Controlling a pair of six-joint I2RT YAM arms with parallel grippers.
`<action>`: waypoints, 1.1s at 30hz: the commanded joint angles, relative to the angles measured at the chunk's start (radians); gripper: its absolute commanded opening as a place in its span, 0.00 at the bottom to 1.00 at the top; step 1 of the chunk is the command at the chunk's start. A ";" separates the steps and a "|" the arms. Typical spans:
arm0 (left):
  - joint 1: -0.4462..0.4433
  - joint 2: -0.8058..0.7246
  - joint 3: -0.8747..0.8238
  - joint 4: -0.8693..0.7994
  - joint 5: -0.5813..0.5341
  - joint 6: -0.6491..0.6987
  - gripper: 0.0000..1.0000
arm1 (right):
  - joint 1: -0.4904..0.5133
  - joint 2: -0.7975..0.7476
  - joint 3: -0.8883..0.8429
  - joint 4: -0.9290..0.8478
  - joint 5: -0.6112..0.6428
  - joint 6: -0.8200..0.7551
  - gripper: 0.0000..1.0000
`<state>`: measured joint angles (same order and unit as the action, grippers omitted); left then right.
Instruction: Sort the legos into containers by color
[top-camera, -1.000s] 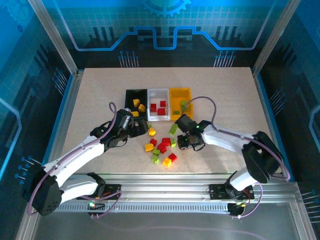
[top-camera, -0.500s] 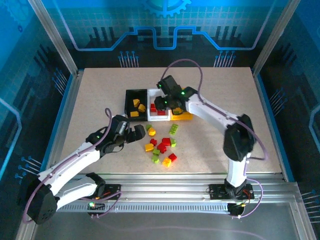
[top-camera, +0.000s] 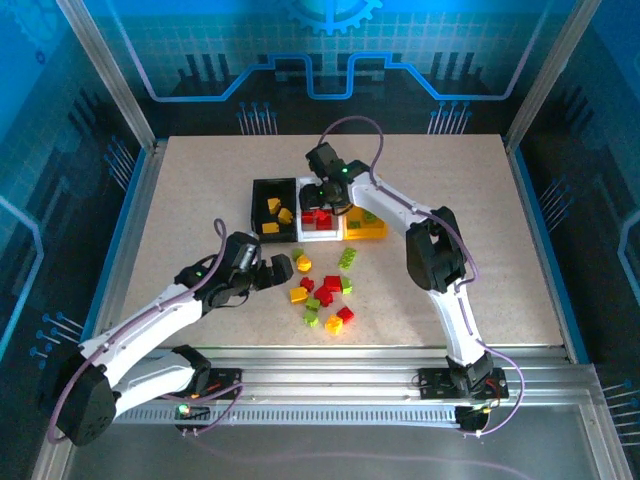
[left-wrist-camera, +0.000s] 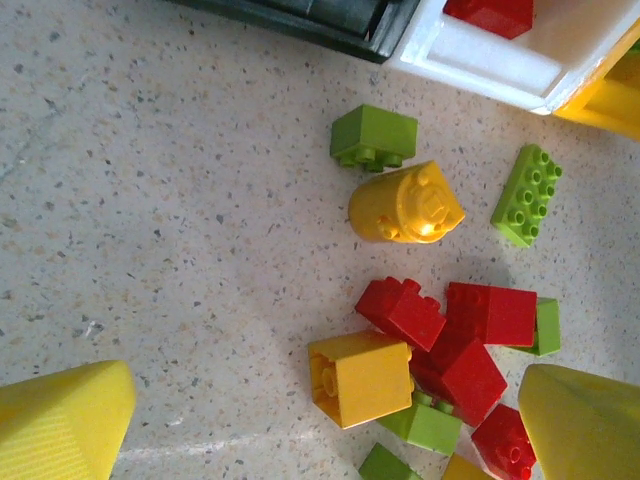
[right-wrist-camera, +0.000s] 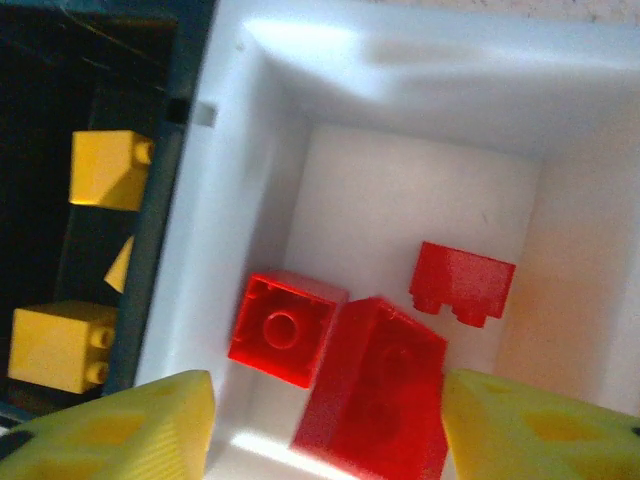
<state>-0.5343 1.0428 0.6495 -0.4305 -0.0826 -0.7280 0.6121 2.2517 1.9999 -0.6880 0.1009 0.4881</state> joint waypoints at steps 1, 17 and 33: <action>-0.005 0.029 -0.013 0.034 0.058 0.028 0.99 | -0.008 -0.050 0.009 -0.016 -0.022 0.003 0.66; -0.069 0.394 0.168 0.138 -0.051 0.133 0.79 | -0.011 -0.496 -0.542 0.193 -0.048 0.055 0.67; -0.071 0.656 0.298 0.218 -0.071 0.115 0.57 | -0.045 -0.648 -0.698 0.236 -0.069 0.055 0.68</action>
<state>-0.6006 1.6859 0.9325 -0.2146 -0.1276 -0.6212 0.5785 1.6428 1.3174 -0.4763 0.0406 0.5419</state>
